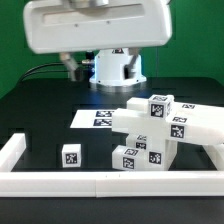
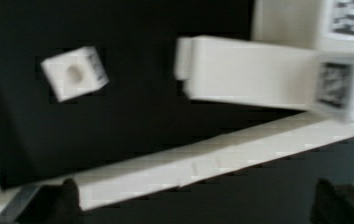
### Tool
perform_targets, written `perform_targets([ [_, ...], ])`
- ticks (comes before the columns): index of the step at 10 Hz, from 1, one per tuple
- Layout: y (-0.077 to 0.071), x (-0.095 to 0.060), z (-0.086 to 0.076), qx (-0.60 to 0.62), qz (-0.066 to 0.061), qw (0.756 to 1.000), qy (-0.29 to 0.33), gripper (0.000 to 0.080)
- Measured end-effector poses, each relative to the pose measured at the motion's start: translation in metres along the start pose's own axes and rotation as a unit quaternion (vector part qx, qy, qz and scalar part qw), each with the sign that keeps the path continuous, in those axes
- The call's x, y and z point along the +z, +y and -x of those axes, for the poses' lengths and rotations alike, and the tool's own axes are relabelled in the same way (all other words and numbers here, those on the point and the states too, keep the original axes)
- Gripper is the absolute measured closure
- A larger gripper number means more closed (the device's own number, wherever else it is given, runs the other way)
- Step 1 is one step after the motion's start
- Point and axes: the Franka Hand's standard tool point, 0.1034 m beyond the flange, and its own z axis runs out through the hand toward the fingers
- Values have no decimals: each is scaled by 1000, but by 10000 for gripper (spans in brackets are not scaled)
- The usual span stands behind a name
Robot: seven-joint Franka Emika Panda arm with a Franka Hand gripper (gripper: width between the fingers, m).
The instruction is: Assemble chair
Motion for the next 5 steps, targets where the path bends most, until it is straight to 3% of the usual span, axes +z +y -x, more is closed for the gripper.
perform_targets([
  [3, -2, 3, -1, 6, 2, 1000, 7, 151],
  [4, 6, 8, -1, -10, 4, 1000, 4, 151],
  [5, 25, 22, -4, -10, 9, 1000, -5, 151],
])
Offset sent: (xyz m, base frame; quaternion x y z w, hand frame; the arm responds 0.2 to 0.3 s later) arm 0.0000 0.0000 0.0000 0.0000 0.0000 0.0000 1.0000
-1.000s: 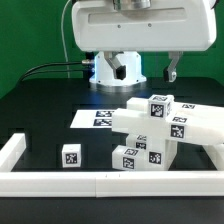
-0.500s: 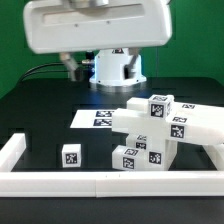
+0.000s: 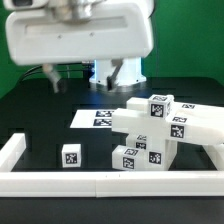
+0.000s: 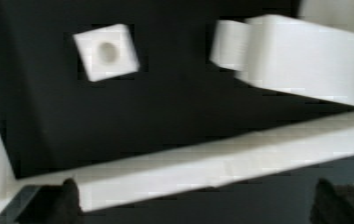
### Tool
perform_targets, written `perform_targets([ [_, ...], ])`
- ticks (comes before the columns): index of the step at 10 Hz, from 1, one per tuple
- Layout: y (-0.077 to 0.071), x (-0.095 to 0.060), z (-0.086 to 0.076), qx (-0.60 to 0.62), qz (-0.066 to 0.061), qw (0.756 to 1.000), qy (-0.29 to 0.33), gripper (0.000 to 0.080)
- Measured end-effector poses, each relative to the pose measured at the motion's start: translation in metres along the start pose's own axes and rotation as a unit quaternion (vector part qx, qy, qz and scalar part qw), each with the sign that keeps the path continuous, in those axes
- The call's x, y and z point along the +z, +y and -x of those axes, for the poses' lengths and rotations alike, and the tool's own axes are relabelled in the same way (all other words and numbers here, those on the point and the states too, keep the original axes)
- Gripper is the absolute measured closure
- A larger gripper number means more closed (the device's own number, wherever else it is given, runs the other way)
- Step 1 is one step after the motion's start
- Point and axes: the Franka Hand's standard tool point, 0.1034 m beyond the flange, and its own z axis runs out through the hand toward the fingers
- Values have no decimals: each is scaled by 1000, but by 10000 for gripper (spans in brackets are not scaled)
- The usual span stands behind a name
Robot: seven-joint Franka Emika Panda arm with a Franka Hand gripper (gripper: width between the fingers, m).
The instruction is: Assemble chair
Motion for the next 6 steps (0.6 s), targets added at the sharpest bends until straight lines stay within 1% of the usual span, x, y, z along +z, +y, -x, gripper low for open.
perform_targets([
  [1, 9, 9, -2, 6, 5, 1000, -6, 151],
  [3, 17, 28, 2, 22, 13, 999, -24, 151],
  [4, 13, 27, 2, 32, 13, 999, -24, 151],
  [6, 15, 27, 2, 31, 14, 999, -22, 151],
])
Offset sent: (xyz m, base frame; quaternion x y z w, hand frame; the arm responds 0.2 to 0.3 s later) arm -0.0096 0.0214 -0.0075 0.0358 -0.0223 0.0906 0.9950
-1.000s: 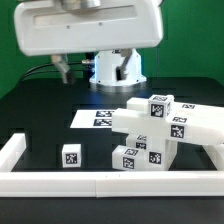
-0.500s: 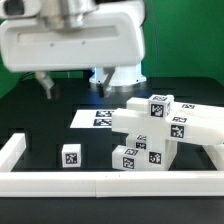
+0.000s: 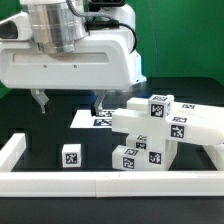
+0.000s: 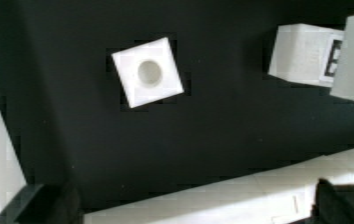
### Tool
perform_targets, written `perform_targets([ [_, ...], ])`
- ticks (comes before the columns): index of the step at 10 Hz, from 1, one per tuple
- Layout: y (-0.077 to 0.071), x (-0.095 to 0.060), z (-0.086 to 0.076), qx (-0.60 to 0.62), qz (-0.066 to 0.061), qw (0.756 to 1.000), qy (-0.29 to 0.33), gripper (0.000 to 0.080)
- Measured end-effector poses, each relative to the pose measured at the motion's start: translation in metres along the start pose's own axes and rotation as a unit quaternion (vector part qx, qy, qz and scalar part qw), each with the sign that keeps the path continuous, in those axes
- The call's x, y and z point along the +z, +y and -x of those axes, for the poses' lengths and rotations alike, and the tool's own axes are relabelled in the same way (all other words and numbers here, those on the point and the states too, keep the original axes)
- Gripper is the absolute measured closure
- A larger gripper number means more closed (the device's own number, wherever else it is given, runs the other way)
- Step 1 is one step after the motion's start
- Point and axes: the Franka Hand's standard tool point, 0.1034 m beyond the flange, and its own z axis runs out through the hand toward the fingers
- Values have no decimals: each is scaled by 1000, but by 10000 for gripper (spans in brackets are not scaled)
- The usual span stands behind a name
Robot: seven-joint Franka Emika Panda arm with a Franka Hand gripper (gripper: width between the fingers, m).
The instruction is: Assemble chair
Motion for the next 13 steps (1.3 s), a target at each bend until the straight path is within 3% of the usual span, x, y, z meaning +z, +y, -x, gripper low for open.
perform_targets([
  [1, 2, 2, 0, -1, 0, 1000, 1, 151],
  [5, 27, 60, 10, 4, 24, 1000, 0, 151],
  [7, 22, 69, 14, 6, 24, 1000, -7, 151],
  [13, 28, 88, 25, 15, 31, 999, -23, 151],
])
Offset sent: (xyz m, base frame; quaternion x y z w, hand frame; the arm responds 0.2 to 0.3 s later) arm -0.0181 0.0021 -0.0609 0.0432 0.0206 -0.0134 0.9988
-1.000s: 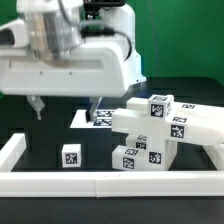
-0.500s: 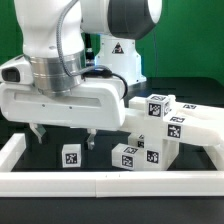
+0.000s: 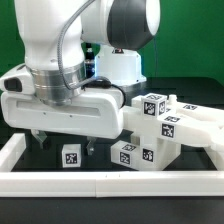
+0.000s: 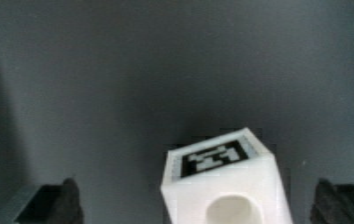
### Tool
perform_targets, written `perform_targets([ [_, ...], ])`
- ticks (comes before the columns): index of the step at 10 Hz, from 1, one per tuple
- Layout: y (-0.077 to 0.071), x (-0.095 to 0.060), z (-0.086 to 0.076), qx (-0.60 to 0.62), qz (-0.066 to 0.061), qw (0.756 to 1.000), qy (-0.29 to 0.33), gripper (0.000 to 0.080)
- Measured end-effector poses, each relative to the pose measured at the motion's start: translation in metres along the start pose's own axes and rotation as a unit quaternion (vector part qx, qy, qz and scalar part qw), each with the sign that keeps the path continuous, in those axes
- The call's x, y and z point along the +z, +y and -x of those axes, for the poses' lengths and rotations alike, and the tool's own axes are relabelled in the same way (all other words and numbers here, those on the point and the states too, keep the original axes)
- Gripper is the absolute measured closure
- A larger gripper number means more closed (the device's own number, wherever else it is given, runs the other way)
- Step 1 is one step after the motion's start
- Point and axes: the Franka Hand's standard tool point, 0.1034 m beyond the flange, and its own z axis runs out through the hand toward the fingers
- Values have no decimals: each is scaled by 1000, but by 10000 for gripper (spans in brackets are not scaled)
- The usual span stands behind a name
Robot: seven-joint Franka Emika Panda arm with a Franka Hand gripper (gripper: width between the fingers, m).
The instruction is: Assemble chair
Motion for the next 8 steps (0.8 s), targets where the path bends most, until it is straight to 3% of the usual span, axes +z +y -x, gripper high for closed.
perform_targets([
  [1, 0, 0, 0, 0, 0, 1000, 0, 151],
  [2, 0, 0, 0, 0, 0, 1000, 0, 264],
  [3, 0, 0, 0, 0, 0, 1000, 0, 264],
  [4, 1, 0, 0, 0, 0, 1000, 0, 453],
  [7, 3, -1, 2, 3, -1, 1000, -5, 522],
  [8, 15, -4, 11, 8, -7, 1000, -23, 522],
])
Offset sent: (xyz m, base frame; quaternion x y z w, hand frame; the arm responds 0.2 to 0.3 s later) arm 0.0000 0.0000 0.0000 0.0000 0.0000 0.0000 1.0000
